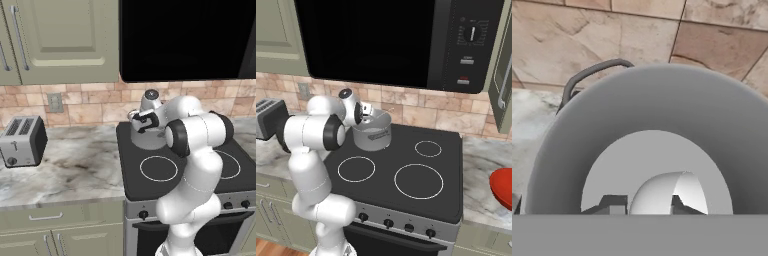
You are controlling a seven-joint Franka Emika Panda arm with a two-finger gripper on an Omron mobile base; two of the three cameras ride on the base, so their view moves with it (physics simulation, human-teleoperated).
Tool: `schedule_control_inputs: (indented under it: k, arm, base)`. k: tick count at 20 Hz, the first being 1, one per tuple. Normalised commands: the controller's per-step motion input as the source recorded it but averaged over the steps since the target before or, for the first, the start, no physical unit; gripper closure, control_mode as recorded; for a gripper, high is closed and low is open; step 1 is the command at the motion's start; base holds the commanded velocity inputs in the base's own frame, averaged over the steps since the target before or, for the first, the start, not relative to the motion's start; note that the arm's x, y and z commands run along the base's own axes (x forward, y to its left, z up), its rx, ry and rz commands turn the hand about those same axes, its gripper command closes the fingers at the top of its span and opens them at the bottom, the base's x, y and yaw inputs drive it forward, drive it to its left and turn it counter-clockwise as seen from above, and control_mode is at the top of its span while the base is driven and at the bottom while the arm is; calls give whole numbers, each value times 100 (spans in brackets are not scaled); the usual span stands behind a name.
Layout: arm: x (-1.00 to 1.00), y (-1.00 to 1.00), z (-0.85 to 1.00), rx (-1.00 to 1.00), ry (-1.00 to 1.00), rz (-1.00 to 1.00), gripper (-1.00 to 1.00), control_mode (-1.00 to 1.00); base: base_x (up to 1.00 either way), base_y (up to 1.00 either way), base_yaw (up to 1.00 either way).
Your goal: Open the cabinet and move the ladle to the pot. Then close the cabinet.
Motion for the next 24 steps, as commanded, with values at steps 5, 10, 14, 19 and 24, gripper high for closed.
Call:
schedule_control_inputs:
  k: [5, 10, 14, 19, 24]
  arm:
    - [3, 0, -5, 0, 0, 0, -100, -100]
    - [0, 0, 0, 0, -5, 0, -100, -100]
    - [-7, 0, 0, 0, -10, 0, -100, -100]
    - [-47, 0, 0, 0, -13, 0, -100, -100]
    - [-52, -1, 22, 3, -9, -8, -100, -100]
  base:
    - [0, 0, 0]
    - [0, 0, 0]
    - [0, 0, 0]
    - [0, 0, 0]
    - [0, 0, 0]
